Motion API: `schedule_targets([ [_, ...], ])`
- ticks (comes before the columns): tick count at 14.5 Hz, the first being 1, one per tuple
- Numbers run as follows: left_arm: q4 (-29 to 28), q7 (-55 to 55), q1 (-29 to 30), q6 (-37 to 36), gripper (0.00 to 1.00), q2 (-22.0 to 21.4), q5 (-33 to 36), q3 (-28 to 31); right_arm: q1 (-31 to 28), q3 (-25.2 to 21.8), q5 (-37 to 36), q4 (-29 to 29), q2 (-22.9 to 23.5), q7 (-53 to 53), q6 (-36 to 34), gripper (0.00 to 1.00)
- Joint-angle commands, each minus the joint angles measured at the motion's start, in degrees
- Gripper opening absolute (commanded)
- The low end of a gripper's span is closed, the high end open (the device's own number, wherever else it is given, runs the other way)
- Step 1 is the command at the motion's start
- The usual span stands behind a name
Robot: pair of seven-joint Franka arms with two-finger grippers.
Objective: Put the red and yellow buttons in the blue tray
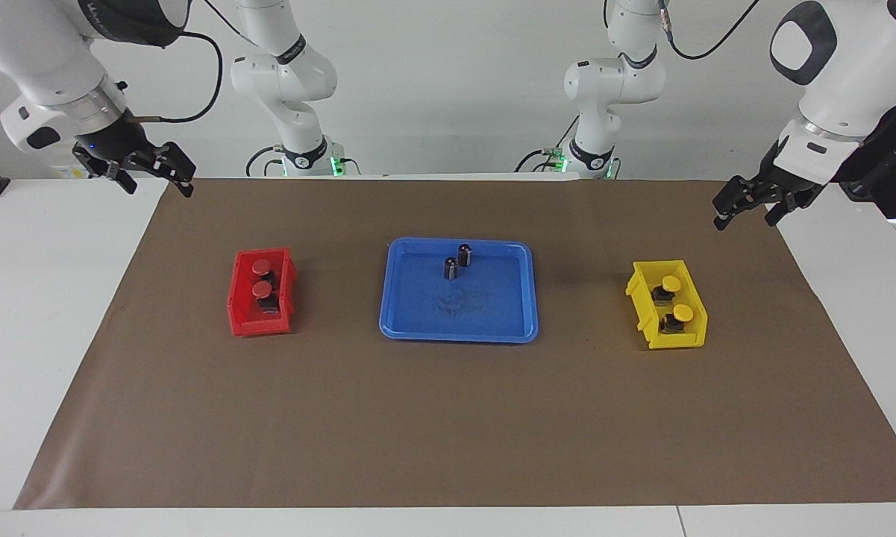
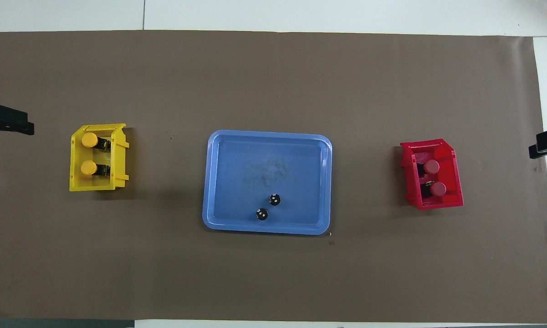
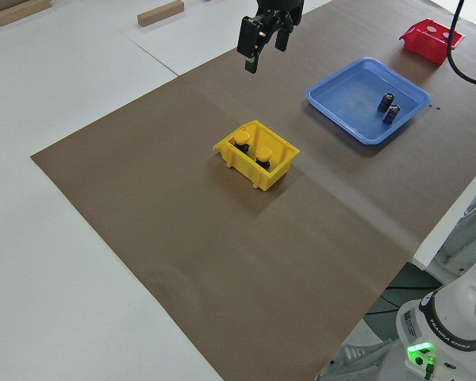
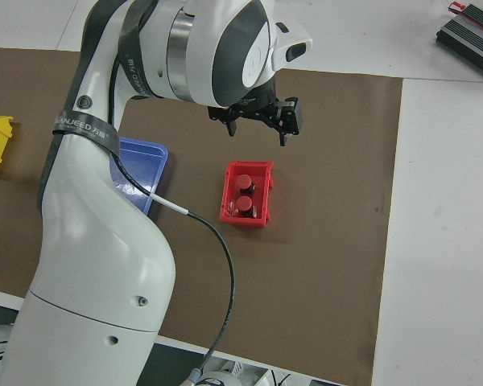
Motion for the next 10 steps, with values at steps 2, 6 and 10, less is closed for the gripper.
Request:
schedule_targets([
  [2, -0.63, 0.26, 0.41, -0.48, 1.0, -0.87, -0.66, -0.17, -0.8, 0.82, -0.52, -0.18, -0.44, 0.42, 0.38, 1.0],
  [6, -0.63, 0.26, 0.5, -0.66, 1.0, -0.87, -0.66, -0.17, -0.8, 0.82, -0.25, -0.18, -0.61, 0.77, 0.29, 1.0],
  [10, -0.63, 0.26, 0.5, -0.66, 1.0, -0.87, -0.66, -0.17, -0.45, 0.99, -0.52, 0.34, -0.18, 0.42, 0.9, 1.0],
])
